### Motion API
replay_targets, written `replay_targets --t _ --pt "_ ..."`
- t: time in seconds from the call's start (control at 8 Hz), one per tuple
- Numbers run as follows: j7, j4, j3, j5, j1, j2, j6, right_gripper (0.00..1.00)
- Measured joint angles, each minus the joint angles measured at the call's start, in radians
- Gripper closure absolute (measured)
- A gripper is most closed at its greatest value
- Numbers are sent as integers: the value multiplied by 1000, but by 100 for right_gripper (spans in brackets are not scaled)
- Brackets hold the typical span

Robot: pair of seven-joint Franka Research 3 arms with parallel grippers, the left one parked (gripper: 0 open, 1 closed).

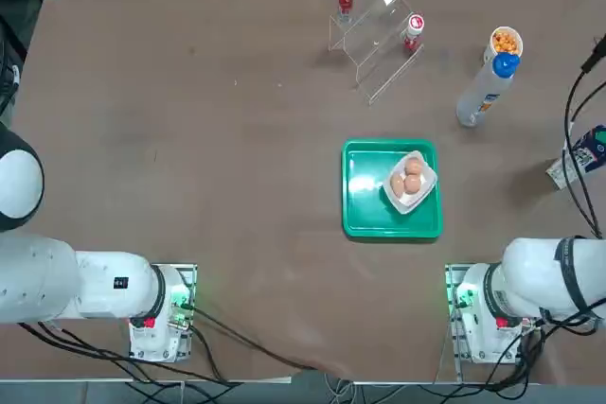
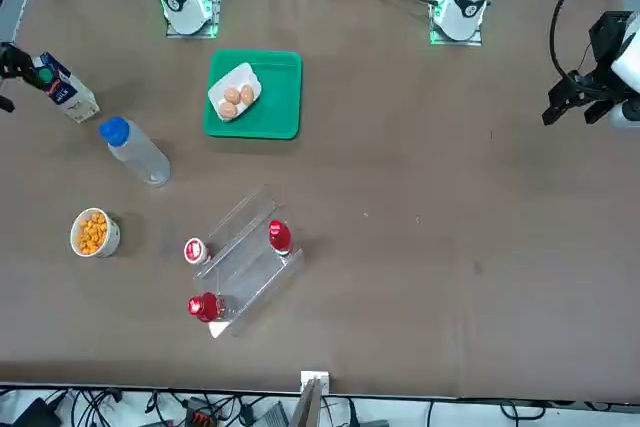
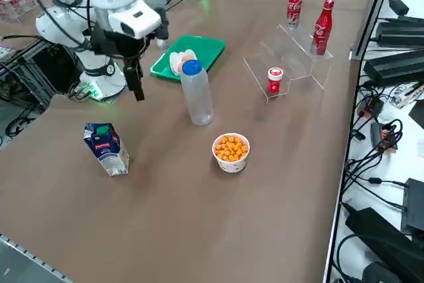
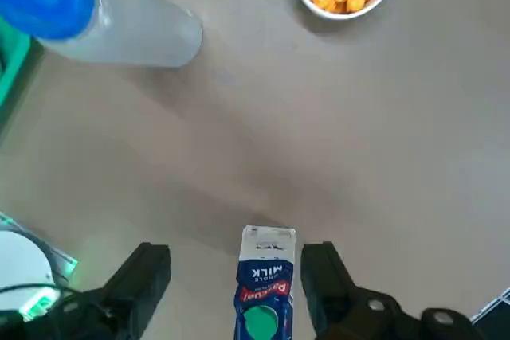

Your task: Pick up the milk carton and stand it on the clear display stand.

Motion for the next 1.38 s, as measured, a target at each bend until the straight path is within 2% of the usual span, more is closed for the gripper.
replay_targets --t 0.38,0.62,1.12,1.38 --pt "-106 -86 -2 -7 -53 -16 98 0" --pt "-115 -153 -3 -8 -85 -20 174 0" --pt "-123 -236 -5 -13 -151 -42 231 0" --pt "-123 -267 -5 -74 -164 -47 266 0"
